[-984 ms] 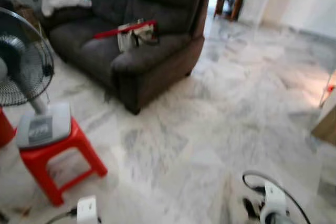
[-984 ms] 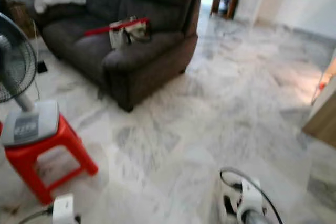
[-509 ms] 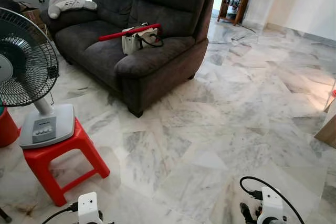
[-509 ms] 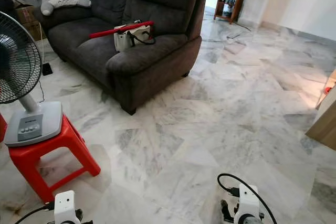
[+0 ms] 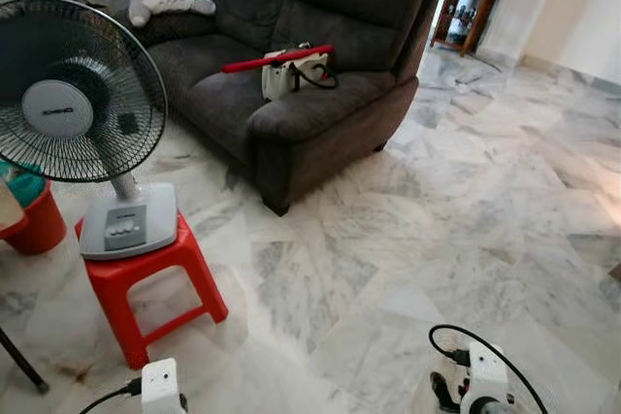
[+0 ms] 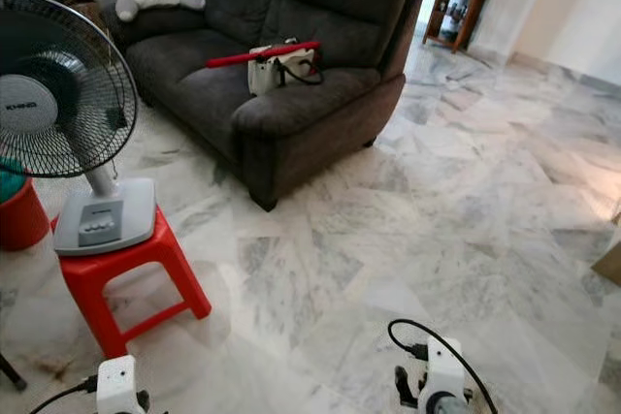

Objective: Picking trash to rubbish bin

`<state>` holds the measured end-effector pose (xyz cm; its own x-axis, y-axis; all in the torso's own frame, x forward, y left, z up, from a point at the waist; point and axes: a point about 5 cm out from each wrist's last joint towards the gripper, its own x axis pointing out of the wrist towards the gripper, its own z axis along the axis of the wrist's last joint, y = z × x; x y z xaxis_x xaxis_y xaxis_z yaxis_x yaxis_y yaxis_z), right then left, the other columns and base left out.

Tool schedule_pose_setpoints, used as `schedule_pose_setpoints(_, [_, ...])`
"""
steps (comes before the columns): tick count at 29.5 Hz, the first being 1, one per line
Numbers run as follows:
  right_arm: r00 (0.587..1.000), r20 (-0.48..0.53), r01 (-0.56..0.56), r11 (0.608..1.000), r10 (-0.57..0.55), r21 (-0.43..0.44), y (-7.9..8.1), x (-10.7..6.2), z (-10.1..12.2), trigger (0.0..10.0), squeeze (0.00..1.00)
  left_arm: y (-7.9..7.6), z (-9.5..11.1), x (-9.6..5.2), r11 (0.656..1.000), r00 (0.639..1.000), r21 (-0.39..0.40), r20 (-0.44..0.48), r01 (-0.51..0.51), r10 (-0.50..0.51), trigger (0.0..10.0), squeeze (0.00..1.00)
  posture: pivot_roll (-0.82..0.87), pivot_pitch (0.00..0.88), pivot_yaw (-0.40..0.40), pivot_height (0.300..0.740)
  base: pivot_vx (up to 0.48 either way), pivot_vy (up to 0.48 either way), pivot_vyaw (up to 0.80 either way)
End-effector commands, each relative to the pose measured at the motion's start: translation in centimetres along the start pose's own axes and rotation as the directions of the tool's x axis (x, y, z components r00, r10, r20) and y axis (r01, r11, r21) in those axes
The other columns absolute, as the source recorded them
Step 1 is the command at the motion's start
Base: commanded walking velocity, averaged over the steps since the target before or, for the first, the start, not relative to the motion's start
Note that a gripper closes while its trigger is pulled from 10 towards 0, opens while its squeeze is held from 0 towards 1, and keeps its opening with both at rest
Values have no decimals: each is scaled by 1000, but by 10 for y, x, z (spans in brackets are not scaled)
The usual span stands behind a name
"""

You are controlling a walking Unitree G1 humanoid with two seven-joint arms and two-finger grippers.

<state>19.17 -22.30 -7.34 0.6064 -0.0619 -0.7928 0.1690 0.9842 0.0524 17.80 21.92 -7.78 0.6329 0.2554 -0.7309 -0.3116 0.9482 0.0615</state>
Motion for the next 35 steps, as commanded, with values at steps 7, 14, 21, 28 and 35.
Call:
schedule_pose_setpoints(7, [999,37,7,1000,-8,22,14,5,19,10000,0,-4,6,2,1000,1000,11,7,17,-17,10000,0,9,29,-26,740,0,334,0])
schedule_pose_setpoints(14, [998,55,35,997,-38,67,-9,2,26,10000,0,-4,17,5,999,999,33,33,28,-29,10000,0,17,25,0,740,0,335,0])
schedule_pose_setpoints(21, [996,56,59,993,-65,101,-33,-5,18,10000,0,-6,25,6,998,998,49,54,40,-43,10000,0,17,23,18,740,0,336,0])
schedule_pose_setpoints(28, [994,82,58,991,-69,123,-39,-8,13,10000,0,-11,33,7,996,994,67,82,60,-65,10000,0,20,25,33,740,0,335,0])
schedule_pose_setpoints(35, [986,160,23,995,-38,95,-15,0,40,10000,0,-16,35,7,994,992,78,94,74,-81,10000,0,20,25,40,740,0,336,580])
